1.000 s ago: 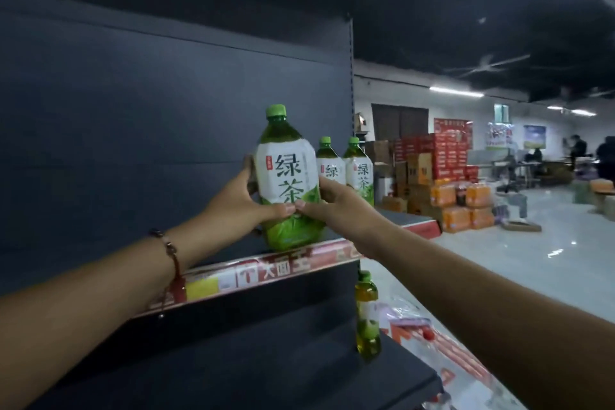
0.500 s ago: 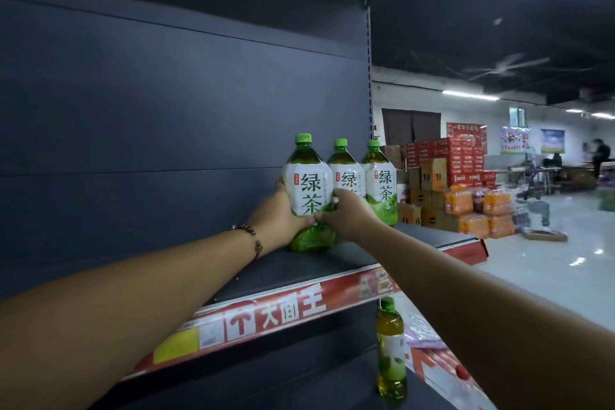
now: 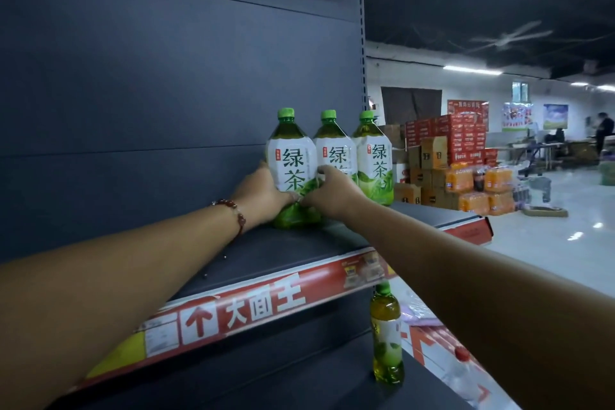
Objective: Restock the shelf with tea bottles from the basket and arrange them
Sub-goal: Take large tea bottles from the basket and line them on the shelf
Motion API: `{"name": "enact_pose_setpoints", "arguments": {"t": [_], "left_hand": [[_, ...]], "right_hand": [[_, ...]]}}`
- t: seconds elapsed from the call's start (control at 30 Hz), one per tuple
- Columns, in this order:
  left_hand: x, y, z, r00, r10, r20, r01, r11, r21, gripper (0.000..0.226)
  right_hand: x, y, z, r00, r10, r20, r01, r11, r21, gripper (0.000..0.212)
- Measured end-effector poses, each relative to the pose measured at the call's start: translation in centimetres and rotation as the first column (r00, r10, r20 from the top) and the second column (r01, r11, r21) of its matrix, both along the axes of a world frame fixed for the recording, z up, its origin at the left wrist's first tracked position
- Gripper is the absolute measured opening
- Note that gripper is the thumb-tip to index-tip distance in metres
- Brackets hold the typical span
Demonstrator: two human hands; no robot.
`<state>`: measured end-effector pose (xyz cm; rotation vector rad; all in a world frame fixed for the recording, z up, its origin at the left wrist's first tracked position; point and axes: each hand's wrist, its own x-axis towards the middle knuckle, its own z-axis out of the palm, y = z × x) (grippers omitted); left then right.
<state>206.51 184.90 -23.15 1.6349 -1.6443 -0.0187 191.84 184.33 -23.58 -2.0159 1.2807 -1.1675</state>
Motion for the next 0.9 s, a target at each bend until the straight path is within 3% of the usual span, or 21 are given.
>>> {"name": "enact_pose_setpoints", "arguments": {"t": [0.1,0.17,0.23,0.3,0.4,0.5,0.63,0.73,0.9], "left_hand": [[-0.3,0.9,0.2,0.999,0.0,0.032,-0.002,0.999,0.04,0.068],[-0.6,2.1,0.4,0.994,0.039,0.101,-0.048,0.994,0.095,0.069],[-1.6,4.1,0.4,0.961,0.11,0.255,-0.144,0.982,0.119,0.067],[-3.2,6.9,-0.1,0.866,0.163,0.473,-0.205,0.978,0.037,0.058],[-6.6,11.2,-2.2,0.772,0.119,0.625,-0.076,0.993,-0.095,0.062],[-10.6,14.8,-5.4,0.76,-0.024,0.65,0.082,0.995,-0.059,0.07],[-16.1,16.9,-12.4,0.715,-0.207,0.667,0.288,0.958,-0.011,0.067],[-20.9,17.7,-18.7,0.681,-0.38,0.626,0.385,0.913,0.136,0.067],[-29.8,20.5,-30.5,0.573,-0.614,0.543,0.496,0.787,0.367,0.068]], "right_hand": [[-0.9,1.4,0.6,0.994,0.024,-0.105,-0.023,1.0,0.011,0.05],[-2.0,2.9,0.8,0.965,0.005,-0.264,-0.014,0.999,-0.03,0.057],[-3.7,4.7,0.7,0.867,-0.079,-0.493,0.001,0.988,-0.157,0.066],[-6.2,6.9,-0.2,0.766,-0.168,-0.621,-0.023,0.957,-0.288,0.07],[-10.8,10.8,-2.9,0.701,-0.247,-0.669,-0.037,0.924,-0.381,0.068],[-15.8,14.5,-7.3,0.667,-0.306,-0.679,0.028,0.921,-0.388,0.069],[-22.7,18.6,-15.1,0.619,-0.33,-0.713,0.201,0.944,-0.263,0.071],[-27.6,21.9,-21.7,0.584,-0.31,-0.75,0.334,0.934,-0.125,0.073],[-34.5,28.4,-33.3,0.552,-0.227,-0.802,0.567,0.808,0.161,0.078]]}}
